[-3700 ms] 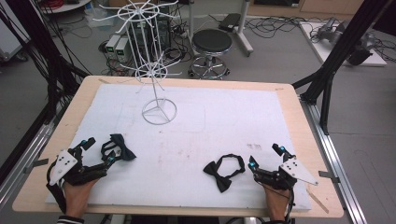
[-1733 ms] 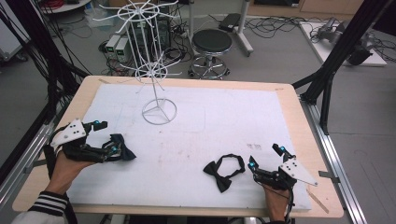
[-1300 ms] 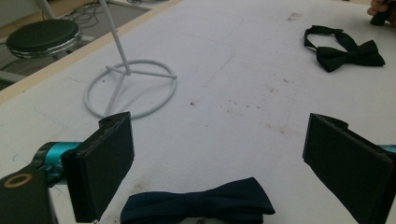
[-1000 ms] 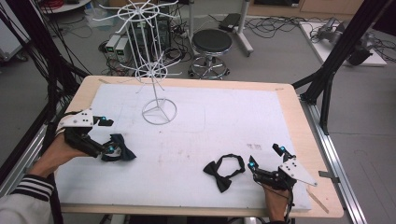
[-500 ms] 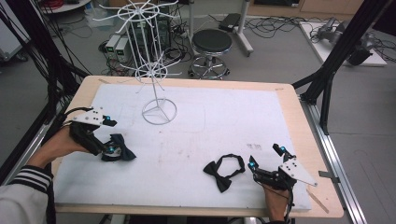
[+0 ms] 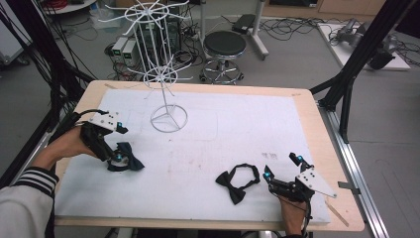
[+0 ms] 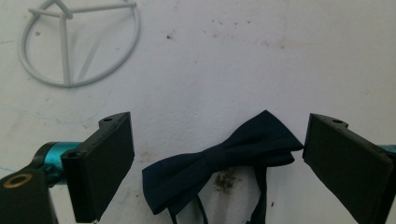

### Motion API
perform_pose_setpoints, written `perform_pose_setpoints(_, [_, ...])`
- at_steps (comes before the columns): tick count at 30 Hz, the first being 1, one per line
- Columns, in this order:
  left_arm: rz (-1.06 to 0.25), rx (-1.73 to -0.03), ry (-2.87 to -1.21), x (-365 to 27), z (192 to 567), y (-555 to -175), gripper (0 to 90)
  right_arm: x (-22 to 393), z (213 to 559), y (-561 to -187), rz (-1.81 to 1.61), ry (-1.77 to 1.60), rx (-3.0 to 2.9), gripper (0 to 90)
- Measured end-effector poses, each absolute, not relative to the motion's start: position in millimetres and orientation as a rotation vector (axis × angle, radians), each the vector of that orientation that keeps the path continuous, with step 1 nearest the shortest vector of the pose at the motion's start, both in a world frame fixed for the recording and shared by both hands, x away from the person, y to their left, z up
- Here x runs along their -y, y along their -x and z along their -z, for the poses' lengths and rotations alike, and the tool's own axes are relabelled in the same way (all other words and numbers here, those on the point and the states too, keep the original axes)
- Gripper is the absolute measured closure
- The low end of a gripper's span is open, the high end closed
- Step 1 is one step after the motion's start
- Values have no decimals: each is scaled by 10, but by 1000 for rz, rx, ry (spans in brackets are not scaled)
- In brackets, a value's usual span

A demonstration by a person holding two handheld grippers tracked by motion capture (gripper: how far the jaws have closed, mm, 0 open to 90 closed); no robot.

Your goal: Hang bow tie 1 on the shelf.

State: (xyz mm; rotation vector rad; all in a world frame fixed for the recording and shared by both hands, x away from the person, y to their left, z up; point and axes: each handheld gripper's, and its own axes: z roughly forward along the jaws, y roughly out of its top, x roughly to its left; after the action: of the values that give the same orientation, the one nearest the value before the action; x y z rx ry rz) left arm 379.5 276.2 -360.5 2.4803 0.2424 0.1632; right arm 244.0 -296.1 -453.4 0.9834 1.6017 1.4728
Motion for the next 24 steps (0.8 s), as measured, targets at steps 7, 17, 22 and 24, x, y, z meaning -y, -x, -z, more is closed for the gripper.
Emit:
perform_pose_setpoints(7, [-149, -216, -2525, -2694, 3678, -3840, 94, 2963, 4534, -2439, -1474, -983, -1602, 30])
perform_pose_setpoints(17, [-163, -188, -2603, -2664, 3771, -3890, 104, 2964, 4536, -2437, -1481, -989, -1603, 30])
perform_pose_setpoints(22, [-166, -195, -2649, -2662, 3827, -3902, 105, 2963, 4536, -2436, -1482, -989, -1603, 30])
perform_pose_setpoints(24, [-172, -196, -2660, -2657, 3852, -3904, 110, 2963, 4536, -2436, -1483, -990, -1603, 30])
